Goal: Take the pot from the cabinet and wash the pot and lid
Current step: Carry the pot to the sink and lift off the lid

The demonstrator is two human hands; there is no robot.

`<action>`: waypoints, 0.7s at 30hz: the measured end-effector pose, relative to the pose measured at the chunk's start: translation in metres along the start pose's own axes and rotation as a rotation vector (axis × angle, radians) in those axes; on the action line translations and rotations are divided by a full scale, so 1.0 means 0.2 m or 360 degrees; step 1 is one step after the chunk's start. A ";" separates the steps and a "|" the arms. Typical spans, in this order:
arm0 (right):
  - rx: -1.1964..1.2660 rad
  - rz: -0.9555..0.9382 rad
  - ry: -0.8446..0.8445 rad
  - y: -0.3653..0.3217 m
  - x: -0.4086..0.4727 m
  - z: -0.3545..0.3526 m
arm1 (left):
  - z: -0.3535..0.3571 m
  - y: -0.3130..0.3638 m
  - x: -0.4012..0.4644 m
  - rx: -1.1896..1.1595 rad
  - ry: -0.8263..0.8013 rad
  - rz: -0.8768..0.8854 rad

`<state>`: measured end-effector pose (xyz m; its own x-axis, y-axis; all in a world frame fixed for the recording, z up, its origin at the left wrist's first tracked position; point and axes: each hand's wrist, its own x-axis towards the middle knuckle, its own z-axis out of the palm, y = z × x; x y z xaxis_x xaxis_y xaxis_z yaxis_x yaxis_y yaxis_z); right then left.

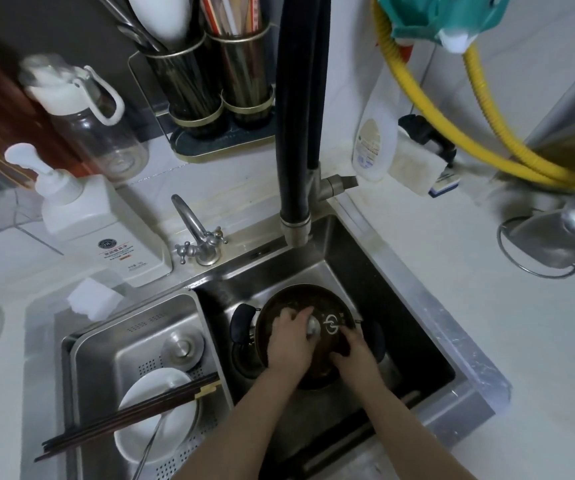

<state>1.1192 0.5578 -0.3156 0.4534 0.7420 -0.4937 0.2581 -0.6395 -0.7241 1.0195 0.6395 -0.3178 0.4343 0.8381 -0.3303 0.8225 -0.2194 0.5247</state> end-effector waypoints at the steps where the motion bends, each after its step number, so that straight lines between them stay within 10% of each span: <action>1: 0.0006 -0.0010 -0.0031 0.01 -0.01 0.00 | -0.01 -0.01 0.02 0.0149 -0.0057 0.0054; 6: -0.0045 -0.0117 -0.0127 0.06 -0.04 0.00 | -0.06 -0.02 0.08 0.0514 -0.0251 0.0284; 21: -0.0127 -0.0531 0.0501 -0.12 -0.15 -0.46 | -0.31 0.49 -0.05 -0.0564 0.0272 0.0351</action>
<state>1.1770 0.5319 -0.2393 0.5681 0.8207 -0.0608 0.4932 -0.3987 -0.7732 1.0721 0.6410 -0.2140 0.4938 0.8674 -0.0616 0.5277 -0.2426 0.8141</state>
